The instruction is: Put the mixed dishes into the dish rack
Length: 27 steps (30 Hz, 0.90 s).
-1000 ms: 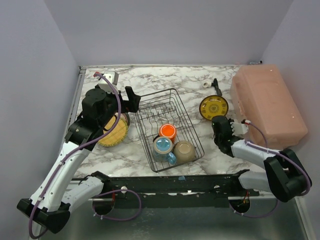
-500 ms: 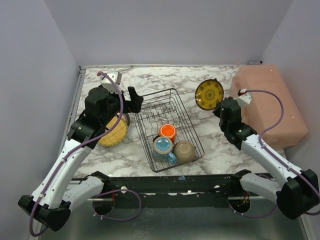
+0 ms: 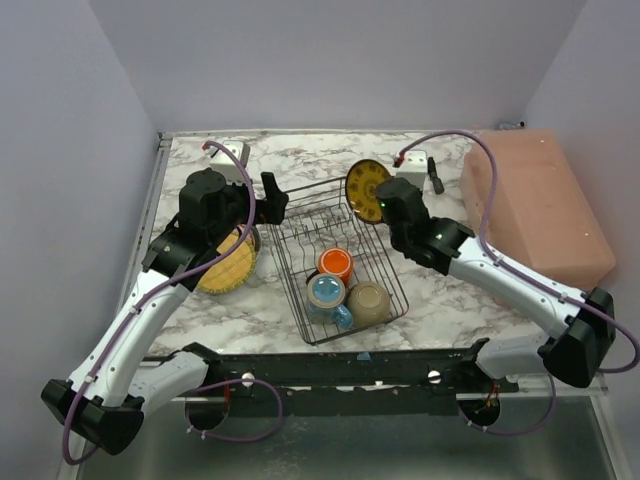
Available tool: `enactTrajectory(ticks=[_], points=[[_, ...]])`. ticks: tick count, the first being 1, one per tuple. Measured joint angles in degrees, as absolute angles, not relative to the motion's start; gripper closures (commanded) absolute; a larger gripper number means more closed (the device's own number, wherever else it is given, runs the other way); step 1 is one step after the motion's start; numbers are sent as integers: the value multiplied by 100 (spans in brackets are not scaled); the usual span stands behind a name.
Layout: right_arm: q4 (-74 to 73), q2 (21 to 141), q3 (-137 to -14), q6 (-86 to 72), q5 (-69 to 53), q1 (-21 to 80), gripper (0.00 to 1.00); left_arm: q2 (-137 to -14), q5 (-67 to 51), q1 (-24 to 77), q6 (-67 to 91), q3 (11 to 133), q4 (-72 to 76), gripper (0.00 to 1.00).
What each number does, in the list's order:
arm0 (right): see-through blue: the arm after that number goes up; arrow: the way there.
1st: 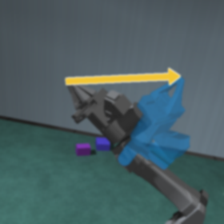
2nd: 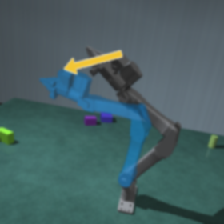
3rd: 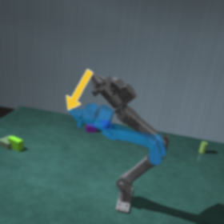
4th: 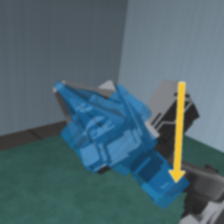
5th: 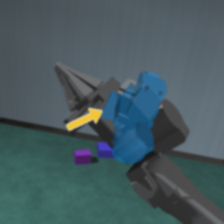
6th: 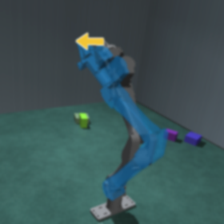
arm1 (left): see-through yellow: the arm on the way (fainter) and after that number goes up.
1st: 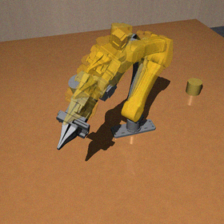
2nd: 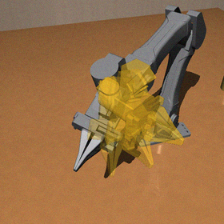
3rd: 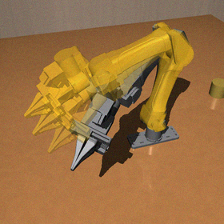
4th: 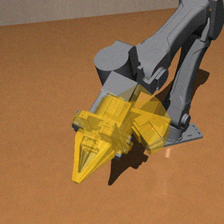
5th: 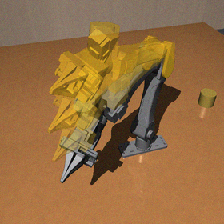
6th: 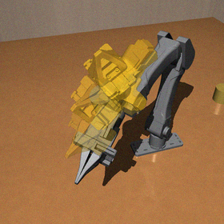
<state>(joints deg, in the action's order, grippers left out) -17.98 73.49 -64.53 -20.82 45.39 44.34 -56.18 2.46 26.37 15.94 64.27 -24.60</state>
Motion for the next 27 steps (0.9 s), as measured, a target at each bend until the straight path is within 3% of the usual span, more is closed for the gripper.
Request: enactTrajectory(ticks=[16, 27], points=[[-2904, 8833, -7577, -1776, 5747, 5387, 100, -5680, 248, 2637, 1579, 6427, -2499, 1], [-3859, 9548, -7959, -2589, 6180, 5634, 100, -5680, 246, 2637, 1579, 6427, -2497, 1]])
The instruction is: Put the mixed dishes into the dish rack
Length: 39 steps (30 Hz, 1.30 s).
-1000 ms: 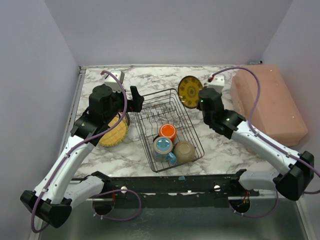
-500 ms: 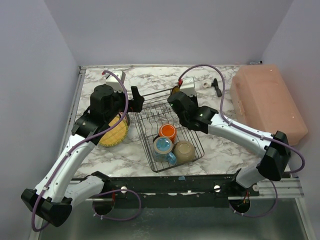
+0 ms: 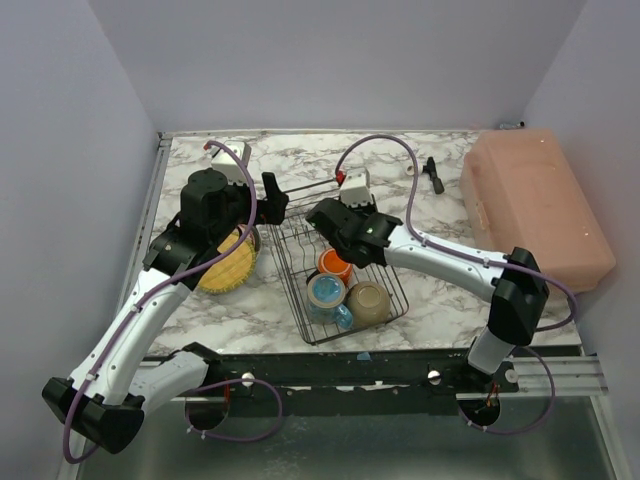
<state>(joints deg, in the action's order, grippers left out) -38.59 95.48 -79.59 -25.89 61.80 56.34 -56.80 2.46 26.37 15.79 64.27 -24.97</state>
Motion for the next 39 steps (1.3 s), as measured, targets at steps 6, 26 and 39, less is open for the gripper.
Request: enactTrajectory(ticks=[6, 26, 39], points=[[-4670, 10178, -8543, -3588, 6224, 5800, 83, -5690, 246, 2637, 1579, 6429, -2504, 1], [-3498, 8560, -7083, -3599, 5249, 5857, 22, -5826, 246, 2633, 1577, 6508, -2565, 1], [-1979, 6355, -5236, -3487, 3472, 5857, 21, -5975, 587, 2633, 1658, 6508, -2556, 1]])
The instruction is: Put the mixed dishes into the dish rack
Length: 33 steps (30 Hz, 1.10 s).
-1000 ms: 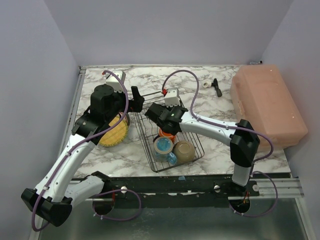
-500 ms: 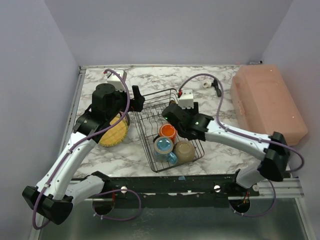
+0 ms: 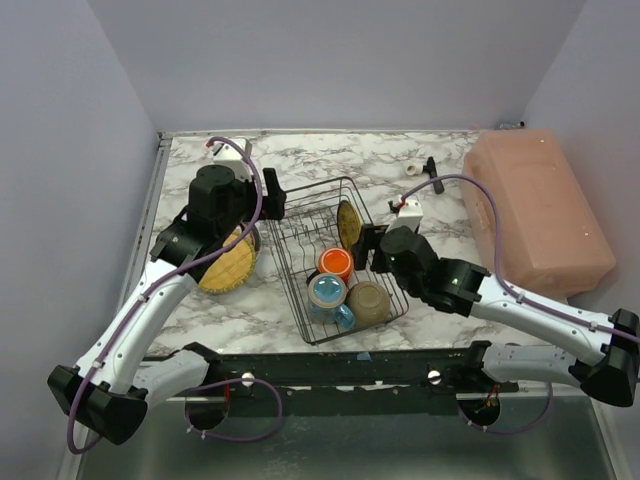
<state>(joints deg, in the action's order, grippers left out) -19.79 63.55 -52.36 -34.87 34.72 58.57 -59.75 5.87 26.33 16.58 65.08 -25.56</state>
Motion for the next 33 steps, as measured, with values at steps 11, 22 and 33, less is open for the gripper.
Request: enactTrajectory(ticks=[11, 22, 33], points=[[-1796, 5227, -4713, -3503, 3133, 5857, 21, -4866, 1439, 2388, 3922, 5767, -3649, 2], [-1527, 4958, -4499, -3398, 2910, 5857, 22, -3590, 460, 1153, 5354, 3850, -4672, 2], [-1507, 4451, -4230, -3387, 2759, 5857, 22, -3435, -198, 71, 6692, 2604, -4554, 30]])
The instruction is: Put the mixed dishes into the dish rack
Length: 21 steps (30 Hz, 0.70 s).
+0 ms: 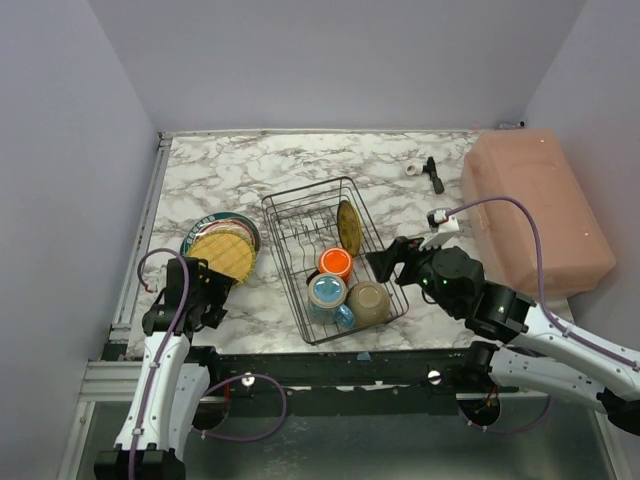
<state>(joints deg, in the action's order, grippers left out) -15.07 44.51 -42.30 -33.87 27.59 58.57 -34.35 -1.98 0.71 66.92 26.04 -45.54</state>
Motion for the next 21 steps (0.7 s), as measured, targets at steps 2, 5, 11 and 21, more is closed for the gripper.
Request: enactTrajectory(ticks=[2, 5, 11, 21], points=[[-1507, 4338, -4209, -3387, 2762, 5857, 22, -3404, -279, -99, 6973, 2388, -4348, 39], [-1505, 4239, -4209, -3385, 2766, 5857, 23, -3365, -355, -270, 7411, 2080, -3944, 42], [-1505, 4281, -4209, -3385, 2766, 5857, 22, -3275, -360, -342, 8136, 1658, -3336, 46], [-1505, 4550, -4209, -3387, 2759, 5857, 22, -2961, -161, -381, 8447, 1457, -2783, 62]])
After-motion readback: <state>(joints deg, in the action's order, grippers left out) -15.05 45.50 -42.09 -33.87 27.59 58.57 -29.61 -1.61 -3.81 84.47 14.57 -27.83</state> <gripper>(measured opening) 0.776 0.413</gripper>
